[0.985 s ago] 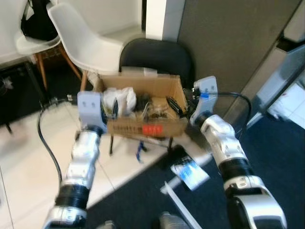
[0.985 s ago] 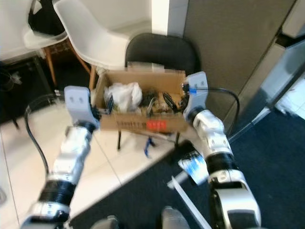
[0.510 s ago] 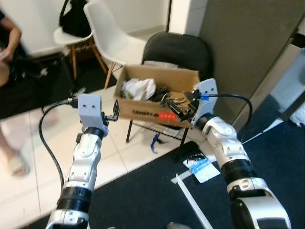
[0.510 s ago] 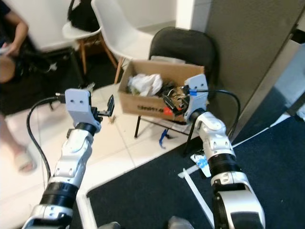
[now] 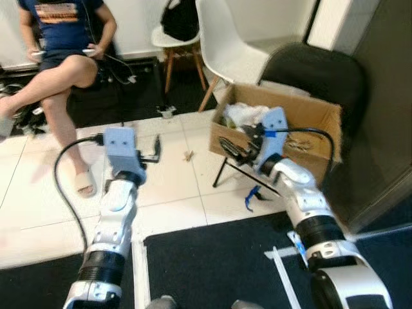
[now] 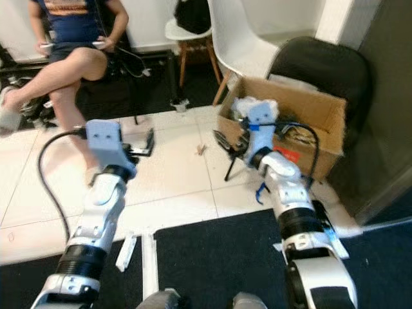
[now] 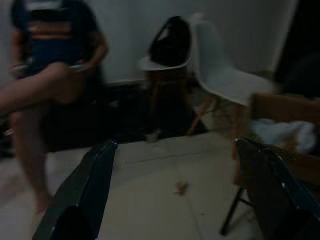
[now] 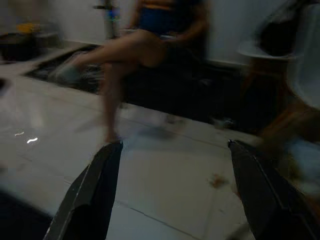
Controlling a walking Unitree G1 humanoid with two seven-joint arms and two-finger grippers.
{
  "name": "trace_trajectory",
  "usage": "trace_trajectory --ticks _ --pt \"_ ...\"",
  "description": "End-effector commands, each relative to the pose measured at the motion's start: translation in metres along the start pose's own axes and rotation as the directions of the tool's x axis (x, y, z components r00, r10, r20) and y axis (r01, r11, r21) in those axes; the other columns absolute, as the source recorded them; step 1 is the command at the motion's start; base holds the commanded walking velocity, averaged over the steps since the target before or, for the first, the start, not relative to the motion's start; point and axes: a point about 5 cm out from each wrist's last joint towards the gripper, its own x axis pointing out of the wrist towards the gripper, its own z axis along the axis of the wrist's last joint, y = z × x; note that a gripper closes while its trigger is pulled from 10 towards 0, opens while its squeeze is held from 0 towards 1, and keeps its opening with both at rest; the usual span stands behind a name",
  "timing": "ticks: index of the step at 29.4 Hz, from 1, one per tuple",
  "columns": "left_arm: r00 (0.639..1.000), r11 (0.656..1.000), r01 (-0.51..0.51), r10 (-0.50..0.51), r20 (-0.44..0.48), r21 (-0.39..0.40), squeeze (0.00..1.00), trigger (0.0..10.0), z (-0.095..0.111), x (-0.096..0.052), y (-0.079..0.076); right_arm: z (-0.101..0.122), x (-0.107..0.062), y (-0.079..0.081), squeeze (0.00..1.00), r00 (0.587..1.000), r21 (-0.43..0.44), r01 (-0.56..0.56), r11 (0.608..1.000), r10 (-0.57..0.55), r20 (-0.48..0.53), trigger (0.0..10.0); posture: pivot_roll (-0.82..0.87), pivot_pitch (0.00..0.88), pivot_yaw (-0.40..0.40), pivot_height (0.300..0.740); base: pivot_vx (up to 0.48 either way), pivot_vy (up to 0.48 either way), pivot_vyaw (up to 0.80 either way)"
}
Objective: Picking trash to rubbish bin
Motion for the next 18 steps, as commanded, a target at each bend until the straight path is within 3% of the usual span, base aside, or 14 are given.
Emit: trace_trajectory --ticks 1,18 --pt "1.0 1.0 0.012 -0.012 -0.015 -0.006 0.0 10.0 -0.0048 -0.002 -0.0013 -0.0033 -0.0018 -0.0002 0.0 1.0 -0.003 -0.001 1.0 0.001 -0.009 10.0 -0.04 0.0 -0.023 0.74 0.0 0.0 0.79" --pt "1.0 1.0 0.025 -0.025 -0.017 -0.013 0.0 10.0 -0.006 -0.0016 -0.0008 -0.0042 -0.0016 0.0013 0.0 1.0 0.002 -0.016 1.0 0.016 -0.009 10.0 -0.04 0.0 -0.021 0.74 0.0 0.0 0.79"
